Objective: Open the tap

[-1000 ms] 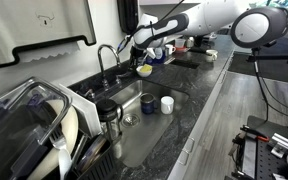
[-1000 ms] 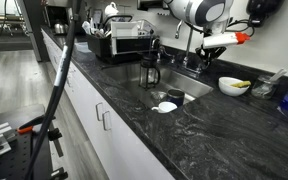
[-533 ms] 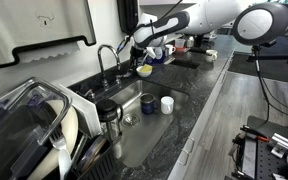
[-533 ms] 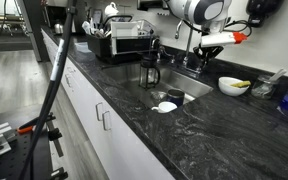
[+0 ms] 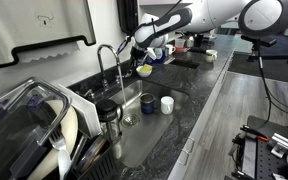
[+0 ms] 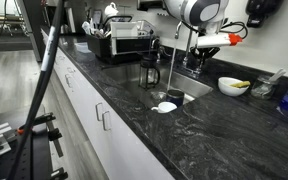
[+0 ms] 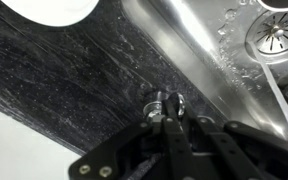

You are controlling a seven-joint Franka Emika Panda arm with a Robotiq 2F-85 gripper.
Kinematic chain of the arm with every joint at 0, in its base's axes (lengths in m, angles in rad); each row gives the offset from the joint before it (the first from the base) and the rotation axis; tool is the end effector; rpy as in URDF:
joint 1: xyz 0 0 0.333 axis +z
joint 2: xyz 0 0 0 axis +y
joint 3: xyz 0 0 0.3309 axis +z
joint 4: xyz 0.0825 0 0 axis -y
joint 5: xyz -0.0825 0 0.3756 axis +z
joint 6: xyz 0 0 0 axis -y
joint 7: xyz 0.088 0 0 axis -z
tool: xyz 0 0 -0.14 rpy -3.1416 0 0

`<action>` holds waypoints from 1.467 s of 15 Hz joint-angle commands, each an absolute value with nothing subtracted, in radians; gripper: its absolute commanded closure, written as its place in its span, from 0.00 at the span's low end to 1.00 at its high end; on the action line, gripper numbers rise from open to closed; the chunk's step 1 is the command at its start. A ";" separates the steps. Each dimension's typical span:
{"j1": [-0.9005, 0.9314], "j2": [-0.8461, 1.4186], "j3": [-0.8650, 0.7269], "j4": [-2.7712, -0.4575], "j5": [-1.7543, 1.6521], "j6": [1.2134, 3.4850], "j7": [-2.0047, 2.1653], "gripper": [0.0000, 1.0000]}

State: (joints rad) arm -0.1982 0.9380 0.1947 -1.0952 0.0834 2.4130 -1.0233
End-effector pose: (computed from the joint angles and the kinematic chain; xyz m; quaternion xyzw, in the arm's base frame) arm 0.8209 -0.0568 0.2797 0.8870 0.4061 0.2198 0.0065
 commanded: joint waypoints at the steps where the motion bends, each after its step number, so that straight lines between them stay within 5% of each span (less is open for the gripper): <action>1: -0.173 0.832 0.215 -1.264 0.098 2.480 -1.003 0.97; 12: -0.123 0.731 0.193 -1.482 0.023 2.712 -0.618 0.97; 13: -0.120 0.728 0.190 -1.490 0.008 2.722 -0.584 0.72; 14: -0.118 0.724 0.190 -1.499 -0.007 2.728 -0.561 0.62; 22: -0.038 0.665 0.146 -1.547 -0.049 2.730 -0.403 0.08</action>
State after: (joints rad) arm -0.0707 0.7280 0.1899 -1.4778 -0.0232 2.7121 -0.4843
